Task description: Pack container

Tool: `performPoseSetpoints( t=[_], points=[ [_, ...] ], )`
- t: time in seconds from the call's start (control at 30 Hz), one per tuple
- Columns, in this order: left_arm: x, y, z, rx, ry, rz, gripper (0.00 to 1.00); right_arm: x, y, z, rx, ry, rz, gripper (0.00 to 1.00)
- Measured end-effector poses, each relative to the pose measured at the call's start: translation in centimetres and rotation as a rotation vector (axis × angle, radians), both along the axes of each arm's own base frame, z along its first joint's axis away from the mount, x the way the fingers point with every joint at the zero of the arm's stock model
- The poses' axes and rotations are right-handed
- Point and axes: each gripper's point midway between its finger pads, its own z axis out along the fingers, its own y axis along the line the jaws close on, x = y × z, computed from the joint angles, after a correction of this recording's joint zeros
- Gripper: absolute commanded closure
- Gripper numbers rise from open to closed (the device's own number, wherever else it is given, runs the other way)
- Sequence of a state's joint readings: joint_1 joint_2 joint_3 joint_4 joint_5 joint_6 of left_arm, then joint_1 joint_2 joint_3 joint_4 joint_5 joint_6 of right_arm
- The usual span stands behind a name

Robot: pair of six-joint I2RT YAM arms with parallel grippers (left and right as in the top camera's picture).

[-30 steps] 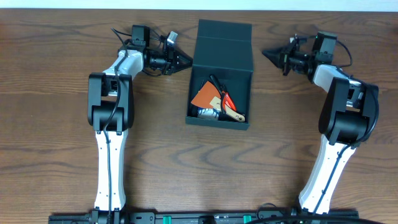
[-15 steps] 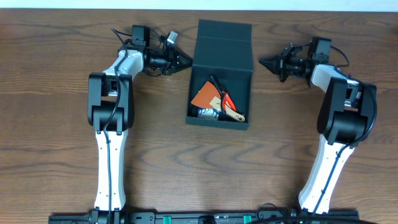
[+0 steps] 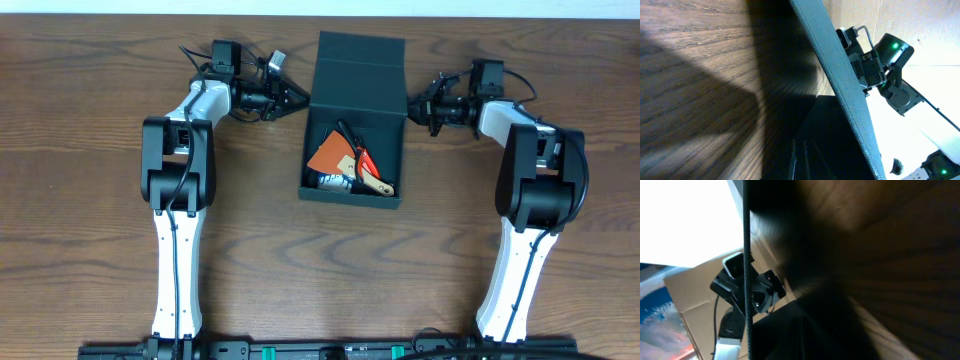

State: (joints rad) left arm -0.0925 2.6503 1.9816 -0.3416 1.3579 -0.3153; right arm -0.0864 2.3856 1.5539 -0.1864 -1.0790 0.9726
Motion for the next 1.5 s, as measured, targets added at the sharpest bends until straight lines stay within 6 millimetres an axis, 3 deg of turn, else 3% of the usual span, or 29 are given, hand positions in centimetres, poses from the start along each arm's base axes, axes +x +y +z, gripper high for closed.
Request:
performPoseSetpoints(
  t=[0.33,0.77,1.07,1.33,1.5],
  points=[
    [1.0,-0.2,0.7,-0.041,-0.063,-0.003,0.95,0.2,0.2,0.6,-0.013,-0.116,0.05,0.99],
    [2.8,-0.7,4.9,-0.16,-0.195,-0.036,0.95,1.4,0.4,2.4,0.001,-0.283,0.09,0.99],
    [3.0,-0.8,7.1,-0.206,-0.188,-0.064,0.94,2.0,0.8,4.4,0.044,-0.405,0.125,0.99],
    [2.9,-0.8,7.2,-0.21,-0.117,-0.061,0.95,2.4,0.5,6.2,0.088,-0.44,0.136,0.99],
    [2.9,-0.8,7.4,-0.213,-0.12,-0.064,0.95,3.6,0.4,8.4,0.103,-0.482,0.145,0.99]
  ],
)
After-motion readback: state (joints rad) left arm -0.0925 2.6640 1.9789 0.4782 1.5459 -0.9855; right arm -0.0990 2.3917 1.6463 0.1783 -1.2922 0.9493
